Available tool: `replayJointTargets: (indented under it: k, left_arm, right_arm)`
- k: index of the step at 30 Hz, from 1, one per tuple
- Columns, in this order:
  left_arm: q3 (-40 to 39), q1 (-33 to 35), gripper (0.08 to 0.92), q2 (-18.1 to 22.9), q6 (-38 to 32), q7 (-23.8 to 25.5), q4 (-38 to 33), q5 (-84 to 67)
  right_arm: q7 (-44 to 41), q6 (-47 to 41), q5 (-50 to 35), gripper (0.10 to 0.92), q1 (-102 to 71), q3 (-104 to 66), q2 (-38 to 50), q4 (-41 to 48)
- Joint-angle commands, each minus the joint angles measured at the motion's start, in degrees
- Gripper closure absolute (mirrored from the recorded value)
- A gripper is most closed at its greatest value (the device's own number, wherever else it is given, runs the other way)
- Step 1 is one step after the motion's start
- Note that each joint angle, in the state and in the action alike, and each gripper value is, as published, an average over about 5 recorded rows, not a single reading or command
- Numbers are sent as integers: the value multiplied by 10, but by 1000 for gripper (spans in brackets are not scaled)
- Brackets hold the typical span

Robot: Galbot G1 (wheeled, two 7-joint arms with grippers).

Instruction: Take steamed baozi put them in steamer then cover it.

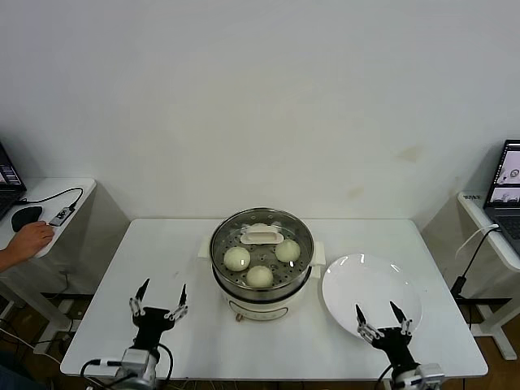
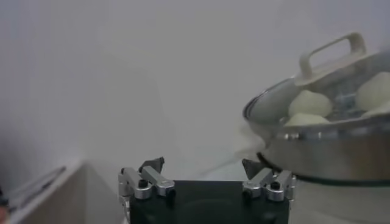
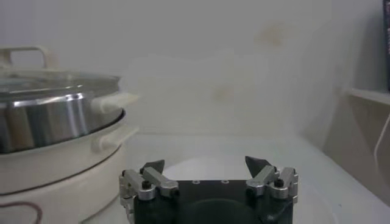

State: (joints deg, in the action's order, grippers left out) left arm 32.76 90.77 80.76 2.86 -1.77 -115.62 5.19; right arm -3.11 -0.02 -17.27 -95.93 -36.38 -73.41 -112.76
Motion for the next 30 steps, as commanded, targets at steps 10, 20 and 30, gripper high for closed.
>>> replayJointTargets:
  k: [10,20,30]
  left_arm:
    - [25,58,177,8,9,14,-6,-81]
    - [30,56,177,7,11,18,-9,-81]
    - [34,50,177,4,11,27,-13,-81]
  right_arm:
    - [3,-40,3,203,-11,-2,14,-35]
    - [3,-22,6,203,-8,-3,2,-26]
    - [8,-18,14,203,-3,-9,-12,-24]
